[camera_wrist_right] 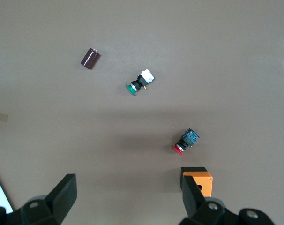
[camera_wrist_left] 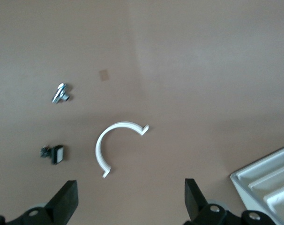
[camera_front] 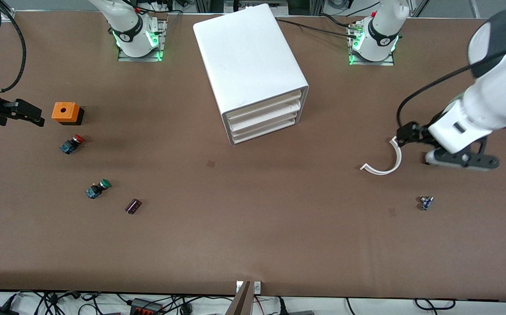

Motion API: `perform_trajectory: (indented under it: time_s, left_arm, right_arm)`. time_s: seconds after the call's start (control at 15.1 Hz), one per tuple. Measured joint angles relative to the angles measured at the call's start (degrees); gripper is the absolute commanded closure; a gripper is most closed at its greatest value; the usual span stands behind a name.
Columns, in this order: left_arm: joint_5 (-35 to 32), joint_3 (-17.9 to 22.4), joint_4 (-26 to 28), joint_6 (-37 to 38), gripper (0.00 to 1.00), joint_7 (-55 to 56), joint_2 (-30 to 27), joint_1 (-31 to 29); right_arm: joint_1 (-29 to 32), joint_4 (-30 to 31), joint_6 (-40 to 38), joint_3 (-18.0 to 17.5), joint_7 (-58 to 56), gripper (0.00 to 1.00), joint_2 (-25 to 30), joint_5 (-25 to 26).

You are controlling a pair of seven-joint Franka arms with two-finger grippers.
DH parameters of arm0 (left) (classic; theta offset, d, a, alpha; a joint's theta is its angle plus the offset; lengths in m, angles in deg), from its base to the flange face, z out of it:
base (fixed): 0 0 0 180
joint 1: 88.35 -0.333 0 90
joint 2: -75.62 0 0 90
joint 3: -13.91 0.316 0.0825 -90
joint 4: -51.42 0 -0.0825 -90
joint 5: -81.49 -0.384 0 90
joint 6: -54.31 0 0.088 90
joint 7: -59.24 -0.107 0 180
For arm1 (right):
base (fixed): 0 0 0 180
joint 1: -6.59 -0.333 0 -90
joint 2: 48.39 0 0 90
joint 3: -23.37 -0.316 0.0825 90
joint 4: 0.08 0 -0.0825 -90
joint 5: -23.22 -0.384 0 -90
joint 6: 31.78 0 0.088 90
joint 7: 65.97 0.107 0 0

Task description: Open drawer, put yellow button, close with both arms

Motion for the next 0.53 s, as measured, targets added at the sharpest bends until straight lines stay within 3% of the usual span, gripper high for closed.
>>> perform_trajectory:
  time_s: [0.2,0.53]
  left_arm:
    - [0.0,2.5,7.1,-1.7,0.0,-0.6,-7.4,-0.4]
    - [0.0,4.2,9.3,-4.2,0.0,-1.3,-8.7,-0.1]
  right_arm:
    - [0.0,1.0,0.8,0.0,0.0,0.0,0.6,0.0]
    - [0.0,4.8,3.5,0.0,0.1,0.0,2.9,0.0]
